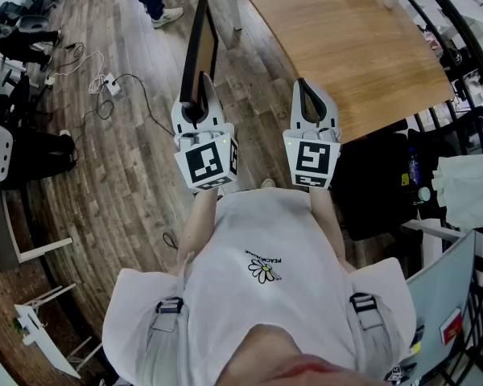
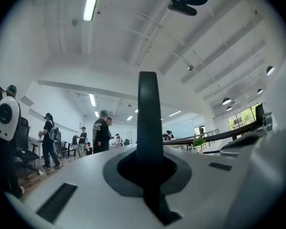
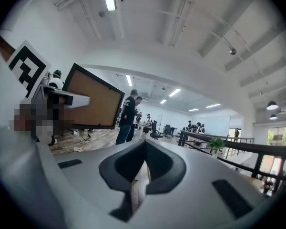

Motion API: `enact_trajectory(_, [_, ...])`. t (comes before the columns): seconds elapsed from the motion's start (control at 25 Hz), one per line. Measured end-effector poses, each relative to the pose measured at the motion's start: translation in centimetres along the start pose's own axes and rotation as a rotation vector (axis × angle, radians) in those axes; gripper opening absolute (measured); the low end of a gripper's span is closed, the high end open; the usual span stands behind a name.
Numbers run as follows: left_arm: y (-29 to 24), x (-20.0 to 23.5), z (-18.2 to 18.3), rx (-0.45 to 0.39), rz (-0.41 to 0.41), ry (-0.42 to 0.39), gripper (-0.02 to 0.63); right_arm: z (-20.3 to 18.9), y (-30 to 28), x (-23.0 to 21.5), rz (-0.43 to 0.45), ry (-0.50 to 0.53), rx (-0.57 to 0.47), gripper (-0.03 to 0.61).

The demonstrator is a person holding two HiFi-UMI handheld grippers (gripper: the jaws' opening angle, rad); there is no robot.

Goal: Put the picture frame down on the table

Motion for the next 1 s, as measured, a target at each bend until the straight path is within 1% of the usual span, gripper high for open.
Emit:
enact_trajectory(0.16, [0.0, 0.4, -0.2, 0.008, -0.001, 0.001, 0.023, -0.3, -0.2, 0.6, 0.016, 0.025, 0.017, 0.006])
enact_trajectory(0.4, [0.3, 0.5, -0.7, 0.017, 0.003, 0.015, 0.023, -0.5, -0.2, 1.4, 0.061, 0.053, 0.011, 0.006])
enact_trajectory(0.48, [0.2, 0.5, -0.8, 0.022, 0.0, 0.022, 0.023, -0.6, -0.2, 1.4, 0.069, 0.031, 0.015, 0.006])
enact_trajectory(0.68, [0.3, 0.6, -1.3, 0.019, 0.013, 0.041, 0.023, -1.6, -0.6, 0.5, 0.036, -0.052, 0.076, 0.006])
enact_trajectory(0.88, [0.6, 0.5, -2.3, 0.016, 0.028, 0.062, 0.023, -2.7, -1.0, 0.6, 0.067, -0.025, 0.093, 0.006])
enact_trajectory(1.0, [0.5, 1.0, -2.7, 0.017, 0.048, 0.071, 0.023, -2.5, -1.5, 1.2, 0.102, -0.018, 0.069, 0.006])
Point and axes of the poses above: the fingertips, and each gripper's own axes: y backward along the fingers, x to its left, z out of its top, the point moved 8 cm from there along y, backward along the fingers, and after that the axes turned 14 degrees about -z, right-handed, at the moved point
